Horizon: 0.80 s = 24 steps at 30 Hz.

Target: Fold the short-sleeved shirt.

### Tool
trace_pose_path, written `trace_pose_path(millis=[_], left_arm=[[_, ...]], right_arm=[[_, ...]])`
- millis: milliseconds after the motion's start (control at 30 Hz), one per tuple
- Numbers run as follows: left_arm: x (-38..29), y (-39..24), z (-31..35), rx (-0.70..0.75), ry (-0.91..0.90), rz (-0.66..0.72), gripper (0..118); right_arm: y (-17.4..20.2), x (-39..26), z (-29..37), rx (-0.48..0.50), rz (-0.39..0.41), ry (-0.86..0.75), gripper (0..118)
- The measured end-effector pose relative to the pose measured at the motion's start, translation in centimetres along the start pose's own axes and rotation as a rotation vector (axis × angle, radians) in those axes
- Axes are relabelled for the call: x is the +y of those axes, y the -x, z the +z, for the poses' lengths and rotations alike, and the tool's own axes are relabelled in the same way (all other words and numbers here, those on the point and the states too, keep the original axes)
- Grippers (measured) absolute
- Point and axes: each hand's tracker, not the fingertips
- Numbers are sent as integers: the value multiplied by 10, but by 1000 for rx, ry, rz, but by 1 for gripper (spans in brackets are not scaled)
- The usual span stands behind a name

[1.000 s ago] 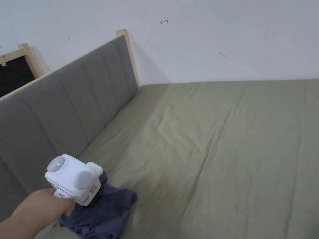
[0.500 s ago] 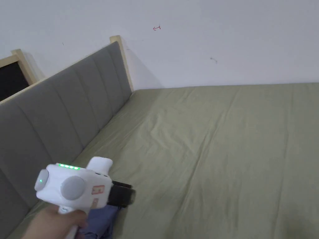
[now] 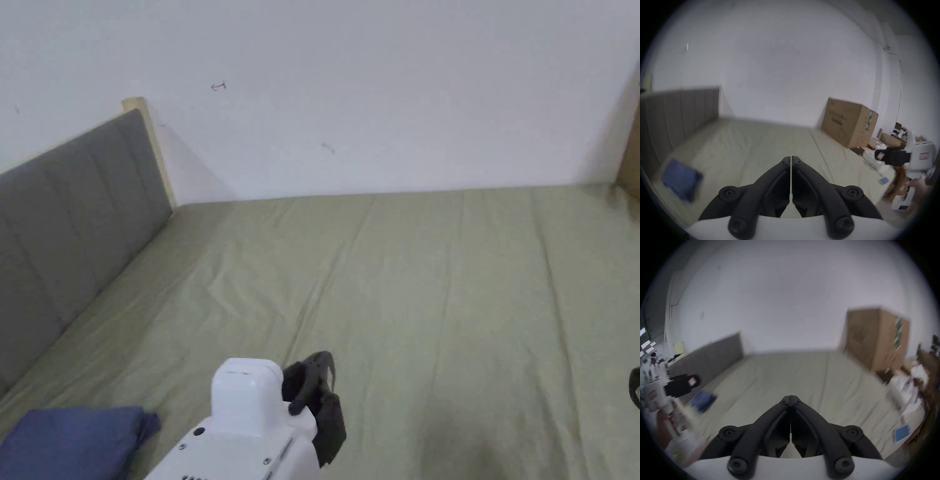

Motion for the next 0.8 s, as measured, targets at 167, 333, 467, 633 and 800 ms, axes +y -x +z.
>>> trace_pose_path(millis=[167, 333, 467, 633, 800], left_arm=[[4, -23, 17, 167, -147, -151, 1], [-1, -26, 24, 204, -166, -86, 1], [-4, -29, 27, 215, -164, -142, 1], [-3, -30, 31, 179, -172, -164, 10], [-4, -26, 35, 144, -202, -144, 117]], right_arm=[[-5, -28, 16, -135, -33, -238, 0], [-12, -39, 14, -192, -26, -196, 0], [-19, -37, 18, -215, -42, -194, 0], [-22, -28, 23, -172, -65, -210, 38], [-18, -26, 27, -192, -36, -222, 96]])
